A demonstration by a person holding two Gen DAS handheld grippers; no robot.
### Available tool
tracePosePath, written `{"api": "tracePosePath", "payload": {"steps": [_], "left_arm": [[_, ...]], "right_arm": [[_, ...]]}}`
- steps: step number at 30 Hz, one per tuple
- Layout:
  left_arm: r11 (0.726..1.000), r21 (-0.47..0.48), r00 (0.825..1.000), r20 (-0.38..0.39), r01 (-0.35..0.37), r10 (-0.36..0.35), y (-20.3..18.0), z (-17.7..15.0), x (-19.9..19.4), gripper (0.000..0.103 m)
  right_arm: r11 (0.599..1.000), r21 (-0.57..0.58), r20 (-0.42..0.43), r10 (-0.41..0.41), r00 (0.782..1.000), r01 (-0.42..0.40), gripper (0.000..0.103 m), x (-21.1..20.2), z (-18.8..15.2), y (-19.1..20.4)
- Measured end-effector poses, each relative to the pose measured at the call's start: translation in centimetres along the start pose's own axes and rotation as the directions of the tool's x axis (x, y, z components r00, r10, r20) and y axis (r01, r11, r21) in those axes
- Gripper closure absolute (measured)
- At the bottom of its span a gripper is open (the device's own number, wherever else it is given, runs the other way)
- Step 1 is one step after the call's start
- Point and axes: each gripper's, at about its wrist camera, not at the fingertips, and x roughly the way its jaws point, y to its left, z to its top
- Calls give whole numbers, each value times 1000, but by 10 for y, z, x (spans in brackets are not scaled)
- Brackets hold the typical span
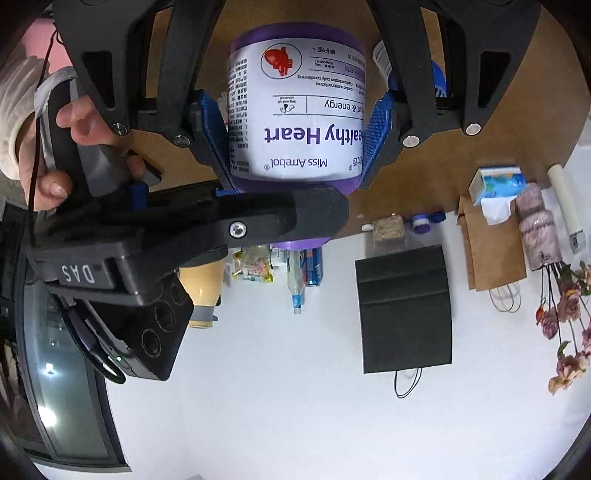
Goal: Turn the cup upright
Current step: 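Lower the upright purple bottle onto the table with the right gripper while the left gripper lets go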
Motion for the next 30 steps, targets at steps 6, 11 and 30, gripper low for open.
{"api": "tracePosePath", "payload": {"steps": [6,11,30], "left_arm": [[999,27,1000,-18,25,-25,9,2,16,43],[979,201,999,-32,40,-34,12,22,34,27],[969,178,969,-209,173,-134,46,25,120,20]], "right_arm": [[995,-62,6,-73,997,74,39,5,7,0],[946,-223,110,-215,971,234,39,9,14,6],[947,-188,114,-241,964,259,44,54,40,-60]]}}
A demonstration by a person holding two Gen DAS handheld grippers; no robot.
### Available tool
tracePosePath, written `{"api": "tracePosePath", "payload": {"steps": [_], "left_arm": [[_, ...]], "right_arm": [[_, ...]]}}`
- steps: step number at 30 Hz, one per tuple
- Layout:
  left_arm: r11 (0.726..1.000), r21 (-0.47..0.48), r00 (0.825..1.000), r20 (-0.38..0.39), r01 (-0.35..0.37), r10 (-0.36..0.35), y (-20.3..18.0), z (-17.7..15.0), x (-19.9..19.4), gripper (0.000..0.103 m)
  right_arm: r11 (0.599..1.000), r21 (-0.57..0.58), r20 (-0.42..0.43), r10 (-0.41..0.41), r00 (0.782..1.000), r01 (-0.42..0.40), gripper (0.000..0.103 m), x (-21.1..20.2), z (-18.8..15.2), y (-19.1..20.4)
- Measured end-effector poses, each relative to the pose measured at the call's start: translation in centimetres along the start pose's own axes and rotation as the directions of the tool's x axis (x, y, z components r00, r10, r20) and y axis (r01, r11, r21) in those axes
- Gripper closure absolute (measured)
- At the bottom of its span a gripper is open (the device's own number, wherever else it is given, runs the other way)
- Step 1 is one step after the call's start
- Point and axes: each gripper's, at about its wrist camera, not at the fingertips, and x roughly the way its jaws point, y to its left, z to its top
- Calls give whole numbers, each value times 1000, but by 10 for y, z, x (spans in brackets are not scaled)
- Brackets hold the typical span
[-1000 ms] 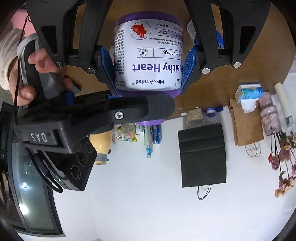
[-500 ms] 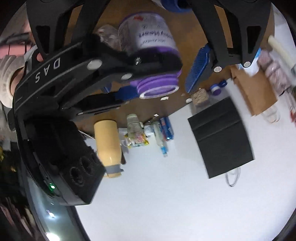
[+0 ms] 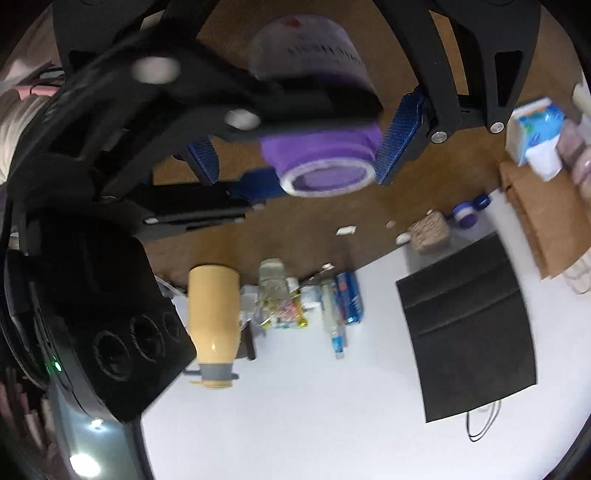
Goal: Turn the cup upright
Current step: 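Lower the upright purple bottle onto the table with the right gripper while the left gripper lets go, then open the right gripper and withdraw both grippers from the purple bottle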
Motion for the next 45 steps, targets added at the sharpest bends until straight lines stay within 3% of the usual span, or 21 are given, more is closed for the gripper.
{"api": "tracePosePath", "payload": {"steps": [3,6,7,11,15,18,22,28,33,36,39,42,45], "left_arm": [[997,-8,997,18,-77,77,-19,-12,-18,20],[999,-48,993,117,-22,28,-30,-45,-39,0],[999,-43,992,124,-19,25,-31,-52,-39,0],[999,-24,996,81,-31,33,-24,-72,-26,0],[990,-137,999,17,-31,33,4,-77,-11,1],[979,-197,998,31,-50,57,13,-78,-17,1],[978,-195,996,32,-72,80,6,-81,-26,1],[983,-175,998,-33,-52,47,-16,-92,-32,1],[987,-151,996,-77,-47,35,-34,-115,-47,0],[989,-120,992,-97,-91,79,-38,-124,-54,0],[987,-141,986,-153,-82,60,-32,-132,-51,0],[971,-208,986,-138,-117,90,-25,-132,-57,0],[970,-202,989,-92,-133,117,-32,-130,-75,0]], "right_arm": [[1000,-11,2,-11,1000,11,44,-5,-9,1],[998,-44,-21,-48,999,47,44,-6,-20,5],[996,-55,-30,-74,997,72,44,-4,-23,5],[992,-70,-76,-112,991,107,44,7,-34,-1],[984,-123,-80,-136,987,126,44,22,-39,-9],[983,-171,-65,-79,995,67,44,26,-41,-8],[984,-171,-89,-60,994,44,44,24,-42,1],[963,-244,-124,-146,981,113,44,20,-62,20],[944,-306,-154,-174,973,121,43,17,-76,35],[934,-334,-158,-188,969,127,35,15,-82,40],[941,-314,-198,-192,961,123,23,16,-84,38],[940,-302,-191,-219,957,155,23,13,-83,37],[955,-258,-170,-193,966,146,23,-6,-78,39]]}}
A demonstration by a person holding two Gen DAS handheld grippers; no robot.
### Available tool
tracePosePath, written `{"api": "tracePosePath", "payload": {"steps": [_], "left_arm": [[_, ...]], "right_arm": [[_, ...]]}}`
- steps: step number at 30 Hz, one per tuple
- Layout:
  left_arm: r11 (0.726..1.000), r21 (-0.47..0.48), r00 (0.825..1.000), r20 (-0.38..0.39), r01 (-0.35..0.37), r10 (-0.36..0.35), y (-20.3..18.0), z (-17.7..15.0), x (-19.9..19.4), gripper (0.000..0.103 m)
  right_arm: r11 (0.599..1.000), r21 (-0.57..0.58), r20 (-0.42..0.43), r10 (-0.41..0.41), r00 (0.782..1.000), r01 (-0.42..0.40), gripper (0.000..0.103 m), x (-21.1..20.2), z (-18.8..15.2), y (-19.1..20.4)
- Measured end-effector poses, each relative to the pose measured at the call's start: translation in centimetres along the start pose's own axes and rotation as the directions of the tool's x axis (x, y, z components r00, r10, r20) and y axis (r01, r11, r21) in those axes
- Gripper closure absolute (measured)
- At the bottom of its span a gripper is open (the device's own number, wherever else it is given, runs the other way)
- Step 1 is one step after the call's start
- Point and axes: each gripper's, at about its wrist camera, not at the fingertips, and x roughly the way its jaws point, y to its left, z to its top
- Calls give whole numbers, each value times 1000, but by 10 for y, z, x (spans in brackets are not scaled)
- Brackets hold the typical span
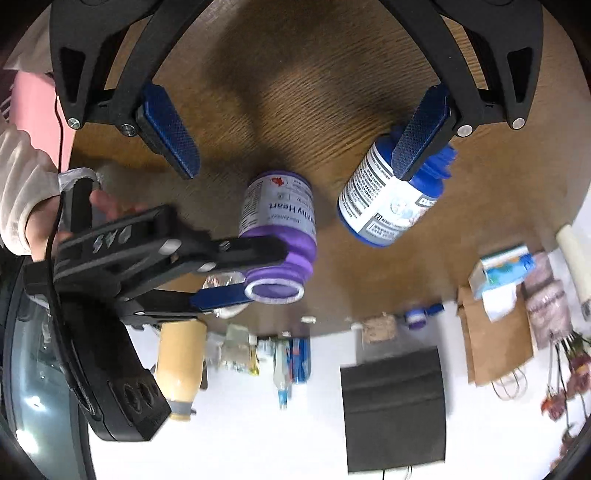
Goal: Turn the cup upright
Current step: 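Open the right gripper and withdraw both grippers from the purple bottle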
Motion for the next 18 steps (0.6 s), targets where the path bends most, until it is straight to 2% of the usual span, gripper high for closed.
{"api": "tracePosePath", "payload": {"steps": [3,6,7,10,11,12,15,17,18], "left_arm": [[999,-7,998,45,-46,46,-4,-1,-22,0],[989,-52,984,100,-140,144,-4,1,-50,0],[980,-71,974,118,-188,195,-4,1,-61,0],[919,-145,915,125,-366,384,-5,0,-87,0],[904,-170,902,121,-392,414,-6,-2,-94,0],[894,-197,895,123,-402,429,-7,-4,-103,0],[897,-253,897,166,-363,410,-10,-12,-124,0],[891,-276,893,173,-360,415,-8,-13,-125,0],[888,-285,892,173,-362,419,-8,-14,-126,0]], "right_arm": [[999,32,40,11,999,-12,23,-29,2,-1],[995,83,48,-60,997,56,23,-62,4,-4],[991,101,40,-95,995,91,23,-71,3,-5],[968,143,-1,-208,978,206,23,-101,-7,-4],[962,155,-6,-228,974,226,23,-109,-12,-3],[957,170,-7,-239,971,237,23,-118,-18,-1],[956,199,23,-225,974,217,23,-142,-33,8],[964,180,74,-210,975,194,19,-150,-39,16],[962,177,70,-225,972,210,16,-149,-38,17]]}}
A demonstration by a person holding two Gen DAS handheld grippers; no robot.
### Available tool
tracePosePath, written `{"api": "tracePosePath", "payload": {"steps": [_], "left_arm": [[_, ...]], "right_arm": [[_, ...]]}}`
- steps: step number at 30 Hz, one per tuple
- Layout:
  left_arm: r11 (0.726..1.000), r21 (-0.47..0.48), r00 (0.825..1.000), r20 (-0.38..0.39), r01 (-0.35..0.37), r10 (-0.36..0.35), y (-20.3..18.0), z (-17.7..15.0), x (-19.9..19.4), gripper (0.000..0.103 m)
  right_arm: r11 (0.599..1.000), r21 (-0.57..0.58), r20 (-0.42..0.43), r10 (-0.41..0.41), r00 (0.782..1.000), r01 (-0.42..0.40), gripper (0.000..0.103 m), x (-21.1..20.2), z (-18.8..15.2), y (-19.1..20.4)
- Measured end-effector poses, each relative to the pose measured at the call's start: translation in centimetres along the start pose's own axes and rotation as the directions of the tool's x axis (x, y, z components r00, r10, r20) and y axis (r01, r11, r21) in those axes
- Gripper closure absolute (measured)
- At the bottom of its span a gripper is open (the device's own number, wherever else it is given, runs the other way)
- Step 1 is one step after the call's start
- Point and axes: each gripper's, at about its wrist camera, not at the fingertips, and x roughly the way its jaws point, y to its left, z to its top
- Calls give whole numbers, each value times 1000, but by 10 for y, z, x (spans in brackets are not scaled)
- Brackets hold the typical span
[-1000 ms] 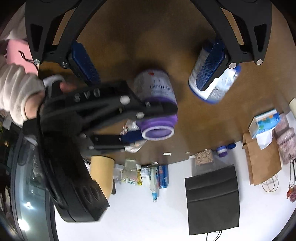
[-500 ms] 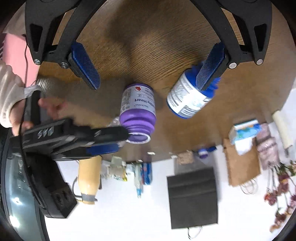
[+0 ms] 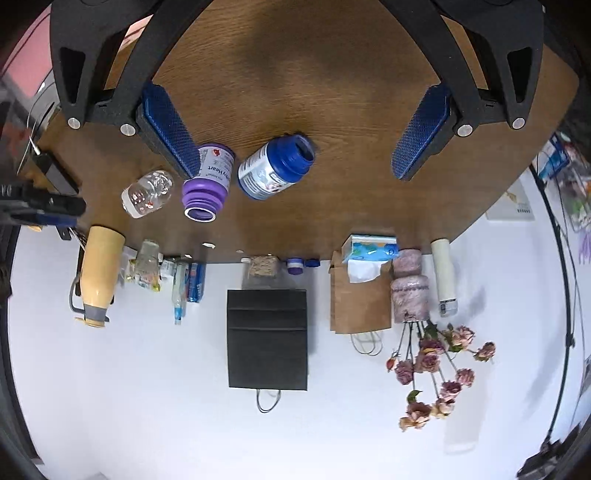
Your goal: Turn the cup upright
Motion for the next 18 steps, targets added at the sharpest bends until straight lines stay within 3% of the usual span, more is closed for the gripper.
{"api": "tracePosePath", "payload": {"steps": [2,6,14,18], "left_arm": [[1000,-9,1000,-3,-5,5,1,-2,-2,0],[1000,-16,1000,-1,5,-5,0,-2,-6,0],[1000,-21,1000,15,5,-5,4,0,-12,0],[997,-59,998,11,-54,55,7,0,-20,0]], "right_arm": [[1000,-8,-10,-24,1000,24,16,1,-1,6],[1000,-14,8,11,1000,-11,16,1,2,16],[1000,-17,3,4,1000,-4,16,4,1,23],[1000,-17,28,-17,999,18,16,-8,-3,27]]}}
